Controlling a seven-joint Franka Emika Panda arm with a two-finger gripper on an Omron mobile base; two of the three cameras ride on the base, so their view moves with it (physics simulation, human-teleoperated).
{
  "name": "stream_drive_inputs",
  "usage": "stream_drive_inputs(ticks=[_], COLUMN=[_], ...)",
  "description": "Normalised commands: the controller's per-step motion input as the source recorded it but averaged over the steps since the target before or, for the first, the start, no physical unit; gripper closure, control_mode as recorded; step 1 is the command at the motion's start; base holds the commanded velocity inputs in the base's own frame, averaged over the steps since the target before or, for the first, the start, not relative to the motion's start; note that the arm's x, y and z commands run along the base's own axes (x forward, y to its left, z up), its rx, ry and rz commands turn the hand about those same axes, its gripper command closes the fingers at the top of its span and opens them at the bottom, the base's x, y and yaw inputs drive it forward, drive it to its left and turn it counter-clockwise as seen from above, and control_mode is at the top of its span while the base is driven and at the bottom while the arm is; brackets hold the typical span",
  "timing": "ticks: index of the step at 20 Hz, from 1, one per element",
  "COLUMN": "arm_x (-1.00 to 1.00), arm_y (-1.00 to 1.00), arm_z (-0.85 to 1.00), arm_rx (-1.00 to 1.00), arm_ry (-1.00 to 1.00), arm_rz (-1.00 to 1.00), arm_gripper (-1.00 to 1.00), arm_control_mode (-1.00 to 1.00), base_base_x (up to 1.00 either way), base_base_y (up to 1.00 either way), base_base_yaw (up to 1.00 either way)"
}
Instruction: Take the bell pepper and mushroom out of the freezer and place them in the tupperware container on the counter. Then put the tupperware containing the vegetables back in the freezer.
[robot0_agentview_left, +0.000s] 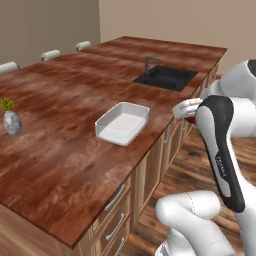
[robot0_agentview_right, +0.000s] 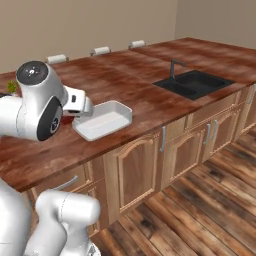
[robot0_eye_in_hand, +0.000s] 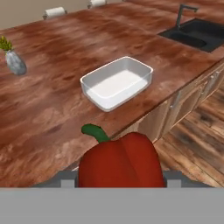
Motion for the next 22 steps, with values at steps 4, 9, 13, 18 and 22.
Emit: stream_drive_inputs(ticks=[4,9,13,18,22], arm_x=[1.0,1.0,1.0,0.92,0.92], arm_y=[0.12,0.35,0.22,0.17,0.25], arm_z=[-0.51,-0.45,-0.36,-0.41,-0.61], arm_rx=[-0.07,-0.18,-0.05,-0.01,-0.04], arm_ry=[0.42,0.56,0.38,0.17,0.0], arm_rz=[0.33,0.25,0.21,0.15,0.04], arm_gripper=[1.0,1.0,1.0,1.0,1.0], arm_control_mode=[-1.0,-1.0,-1.0,-1.0,-1.0], base_base_x=[0.0,0.0,0.0,0.0,0.0], base_base_y=[0.0,0.0,0.0,0.0,0.0], base_base_yaw=[0.0,0.0,0.0,0.0,0.0])
